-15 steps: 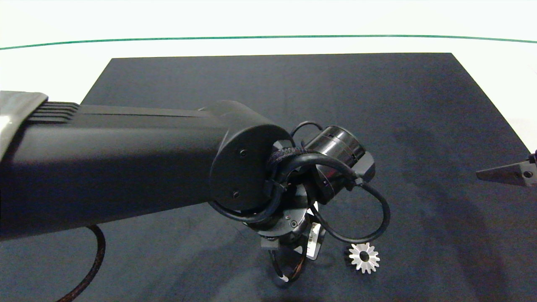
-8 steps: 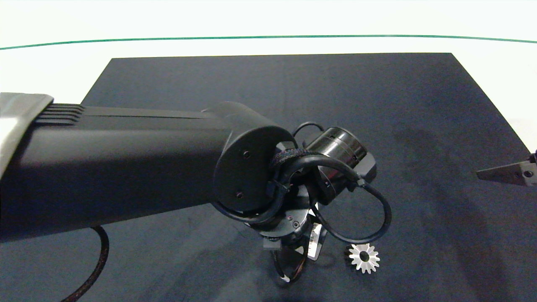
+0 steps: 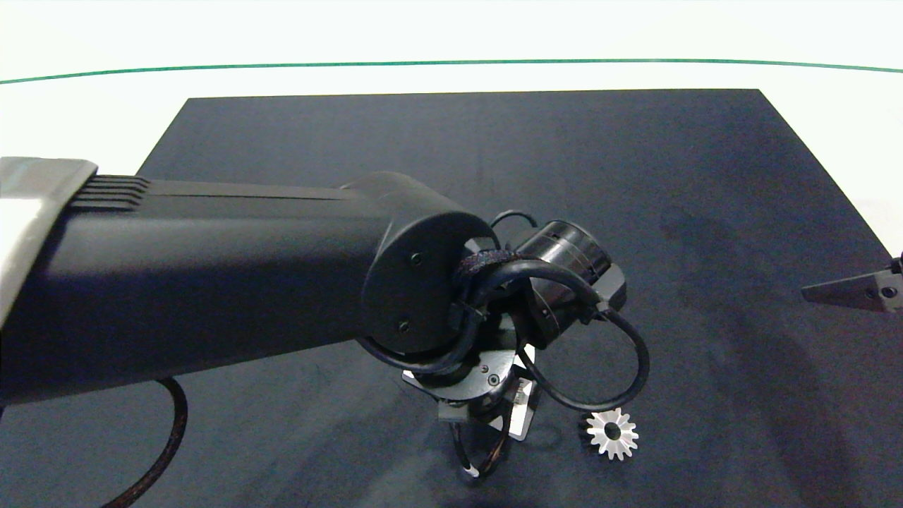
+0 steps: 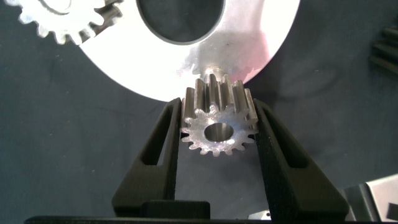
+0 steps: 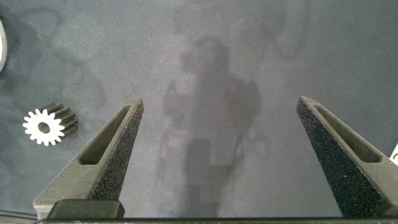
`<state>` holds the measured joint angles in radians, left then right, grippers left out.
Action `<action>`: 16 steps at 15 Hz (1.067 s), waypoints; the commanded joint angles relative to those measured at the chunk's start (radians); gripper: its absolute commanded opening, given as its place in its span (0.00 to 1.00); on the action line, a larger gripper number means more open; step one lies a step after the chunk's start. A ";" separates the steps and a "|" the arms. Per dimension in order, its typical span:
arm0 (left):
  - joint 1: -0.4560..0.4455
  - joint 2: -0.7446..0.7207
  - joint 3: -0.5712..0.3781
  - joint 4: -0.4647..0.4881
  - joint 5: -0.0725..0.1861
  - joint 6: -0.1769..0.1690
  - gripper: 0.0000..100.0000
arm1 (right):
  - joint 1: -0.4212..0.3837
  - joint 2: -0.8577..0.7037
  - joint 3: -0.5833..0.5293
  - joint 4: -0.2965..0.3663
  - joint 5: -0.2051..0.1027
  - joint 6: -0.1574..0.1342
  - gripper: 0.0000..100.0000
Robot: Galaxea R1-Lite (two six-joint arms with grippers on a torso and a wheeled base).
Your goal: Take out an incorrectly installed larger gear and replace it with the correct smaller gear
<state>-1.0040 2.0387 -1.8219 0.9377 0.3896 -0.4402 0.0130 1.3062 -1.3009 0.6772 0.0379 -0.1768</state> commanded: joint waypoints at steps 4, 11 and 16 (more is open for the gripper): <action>-0.002 -0.018 0.000 0.015 0.015 -0.015 0.07 | 0.001 -0.002 0.005 0.004 0.000 -0.001 1.00; -0.007 0.006 -0.031 0.013 0.017 -0.015 0.07 | -0.001 0.001 0.005 0.004 0.000 -0.001 1.00; -0.008 0.029 -0.042 0.013 0.017 -0.015 0.07 | -0.011 0.001 0.003 0.002 0.002 -0.003 1.00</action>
<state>-1.0126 2.0589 -1.8636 0.9462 0.4045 -0.4530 0.0028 1.3055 -1.2974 0.6760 0.0394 -0.1779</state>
